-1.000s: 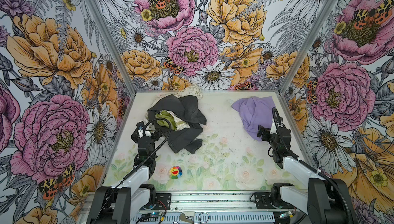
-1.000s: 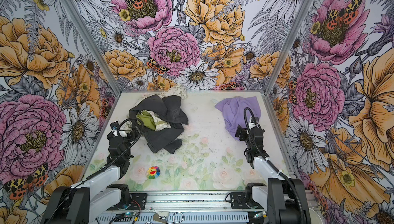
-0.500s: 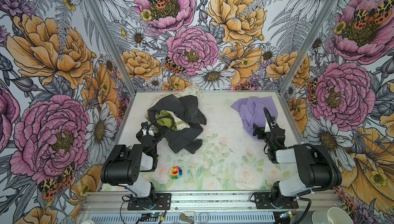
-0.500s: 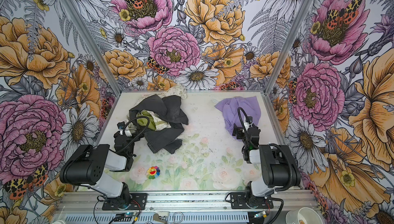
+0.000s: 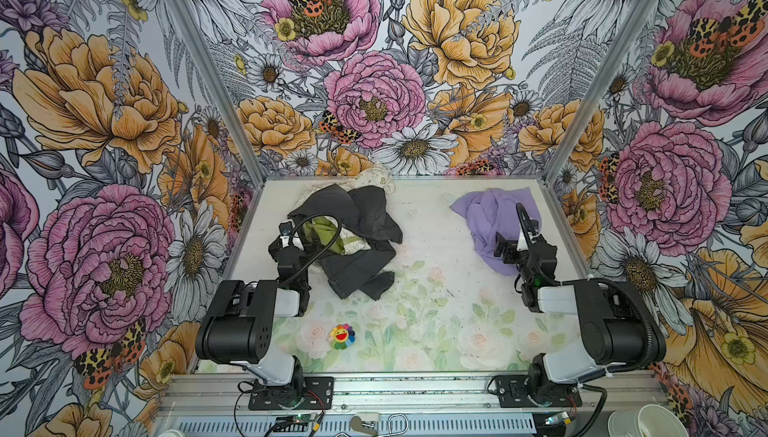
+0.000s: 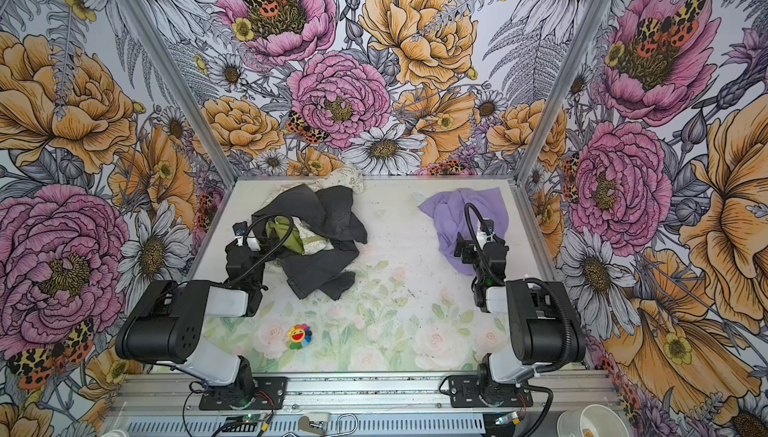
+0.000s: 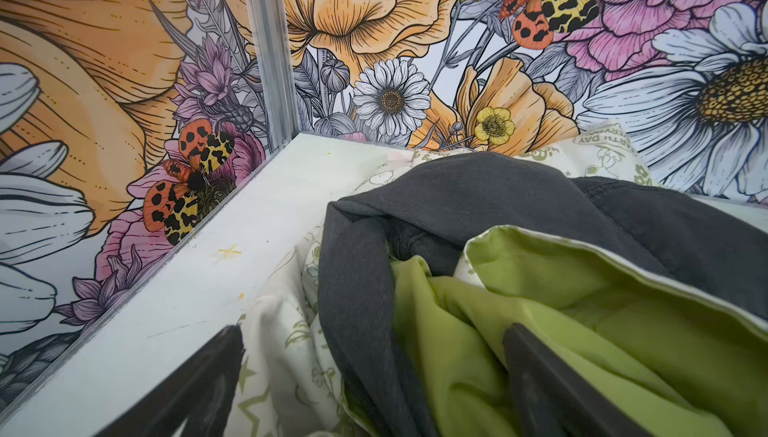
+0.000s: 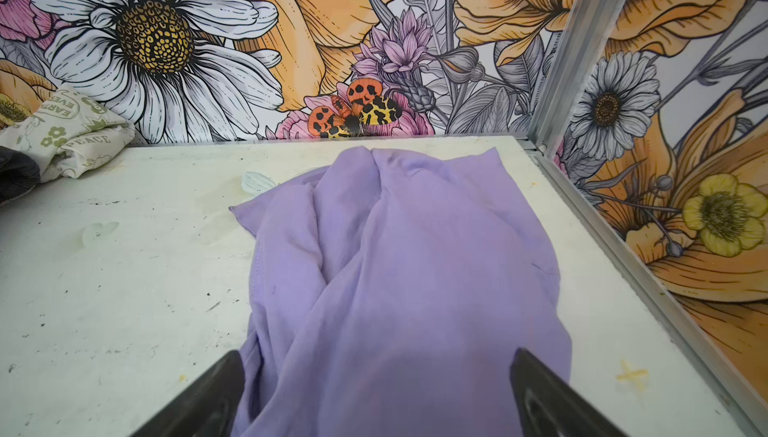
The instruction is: Pick out a specific cloth from the pile
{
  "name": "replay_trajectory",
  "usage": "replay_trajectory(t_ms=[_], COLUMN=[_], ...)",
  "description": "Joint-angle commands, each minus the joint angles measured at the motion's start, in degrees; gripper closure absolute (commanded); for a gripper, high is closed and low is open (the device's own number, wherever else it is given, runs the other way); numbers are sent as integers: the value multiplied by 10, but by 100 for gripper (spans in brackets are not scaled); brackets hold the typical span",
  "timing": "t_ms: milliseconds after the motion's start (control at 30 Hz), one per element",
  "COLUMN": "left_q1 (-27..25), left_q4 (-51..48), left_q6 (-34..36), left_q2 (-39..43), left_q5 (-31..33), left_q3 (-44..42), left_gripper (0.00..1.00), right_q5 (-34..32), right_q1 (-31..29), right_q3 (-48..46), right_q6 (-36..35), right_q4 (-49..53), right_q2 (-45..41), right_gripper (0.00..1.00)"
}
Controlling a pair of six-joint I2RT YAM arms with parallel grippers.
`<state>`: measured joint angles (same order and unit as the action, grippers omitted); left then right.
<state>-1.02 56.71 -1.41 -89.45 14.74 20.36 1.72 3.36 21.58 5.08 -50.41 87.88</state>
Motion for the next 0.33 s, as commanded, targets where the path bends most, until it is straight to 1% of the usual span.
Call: replay_trajectory(t_ms=[0,233,267,300], left_q1=[-6,-4,-5,-10], left_q4=[-8,-10,-6,7], left_q6=[14,12,13,15], left_q2=[4,4,5,9], left_q5=[10,4,7,24], left_q3=[4,6,3,-4], left_gripper=[1,1,1,1], right_q5=[-15,-15,-15,-14], right_q1=[2,2,2,2], right_q3=[3,3,2,3], right_q6=[9,8,8,9], right_q4=[-9,-9,-9,-9], right_q2=[2,3,3,3], right_gripper=[0,1,1,1])
